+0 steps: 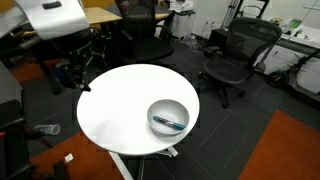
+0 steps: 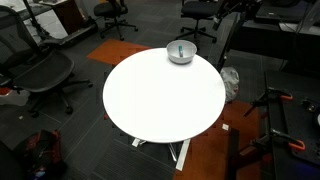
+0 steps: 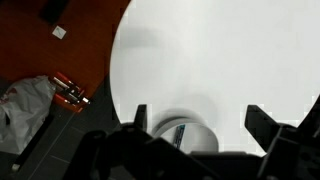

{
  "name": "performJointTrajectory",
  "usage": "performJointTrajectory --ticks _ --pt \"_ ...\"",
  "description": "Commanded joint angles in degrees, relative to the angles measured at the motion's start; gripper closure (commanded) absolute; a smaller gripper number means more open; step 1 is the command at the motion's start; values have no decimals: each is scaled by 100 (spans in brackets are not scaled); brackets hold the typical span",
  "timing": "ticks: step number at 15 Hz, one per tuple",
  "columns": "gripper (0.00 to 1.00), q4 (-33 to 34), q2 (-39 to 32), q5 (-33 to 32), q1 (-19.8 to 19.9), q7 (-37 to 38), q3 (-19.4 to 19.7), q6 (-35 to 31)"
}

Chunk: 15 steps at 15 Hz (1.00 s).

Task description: Take the green marker out of the grey bowl

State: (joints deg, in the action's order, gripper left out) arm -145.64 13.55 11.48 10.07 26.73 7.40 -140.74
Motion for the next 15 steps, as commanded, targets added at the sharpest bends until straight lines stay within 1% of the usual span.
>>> performJointTrajectory --ticks 1,4,7,10,15 --pt "0 445 -643 -165 124 640 -143 -313" --pt "0 788 -1058 -340 95 1004 -87 -399" --pt "0 1164 -1424 -643 60 1419 0 -342" --pt "0 1552 -1855 -776 1 1650 98 -334" --pt "0 2122 -2601 -646 -68 1604 248 -465"
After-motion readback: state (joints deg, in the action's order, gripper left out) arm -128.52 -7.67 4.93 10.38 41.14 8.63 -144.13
